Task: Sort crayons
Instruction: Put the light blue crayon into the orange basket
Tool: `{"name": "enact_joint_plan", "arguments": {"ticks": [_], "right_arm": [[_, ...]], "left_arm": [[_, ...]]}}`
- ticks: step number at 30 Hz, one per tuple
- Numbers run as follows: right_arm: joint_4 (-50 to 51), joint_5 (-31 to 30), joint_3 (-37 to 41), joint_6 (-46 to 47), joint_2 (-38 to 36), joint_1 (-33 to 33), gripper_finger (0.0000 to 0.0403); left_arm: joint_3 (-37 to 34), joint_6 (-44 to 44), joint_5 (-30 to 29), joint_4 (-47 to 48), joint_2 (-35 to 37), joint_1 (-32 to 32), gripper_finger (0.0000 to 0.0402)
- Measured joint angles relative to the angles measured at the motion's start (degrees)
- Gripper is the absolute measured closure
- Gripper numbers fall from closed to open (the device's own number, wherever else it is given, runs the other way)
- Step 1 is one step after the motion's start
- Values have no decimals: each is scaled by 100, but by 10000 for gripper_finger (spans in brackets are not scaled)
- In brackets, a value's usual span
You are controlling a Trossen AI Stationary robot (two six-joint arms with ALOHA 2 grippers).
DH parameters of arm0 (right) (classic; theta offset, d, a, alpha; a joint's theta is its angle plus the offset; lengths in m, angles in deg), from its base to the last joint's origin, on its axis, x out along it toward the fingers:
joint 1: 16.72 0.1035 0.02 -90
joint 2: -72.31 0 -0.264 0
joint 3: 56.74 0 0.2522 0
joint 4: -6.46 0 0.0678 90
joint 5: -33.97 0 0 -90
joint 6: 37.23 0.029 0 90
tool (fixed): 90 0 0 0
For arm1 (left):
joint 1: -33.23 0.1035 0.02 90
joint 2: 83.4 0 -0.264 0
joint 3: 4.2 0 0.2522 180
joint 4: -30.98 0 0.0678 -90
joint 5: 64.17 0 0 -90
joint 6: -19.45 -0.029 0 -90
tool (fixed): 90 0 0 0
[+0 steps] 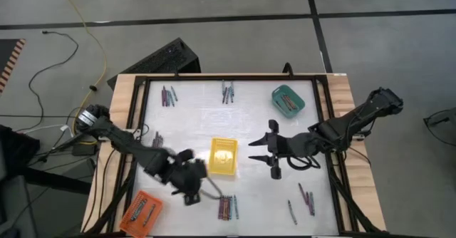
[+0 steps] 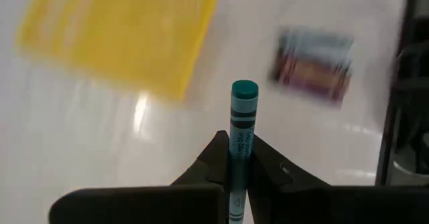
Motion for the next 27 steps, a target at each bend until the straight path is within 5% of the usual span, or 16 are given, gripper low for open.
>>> {"name": "enact_joint_plan", "arguments": {"ticks": [15,27], "right_arm": [[463,4,2,27,0,37,227],[1121,44,2,545,0,130,227]], "left_arm": [[0,5681,-147,1476,-3,-2721,390],[4,6994,345,1401,-493,-3523,388]]}}
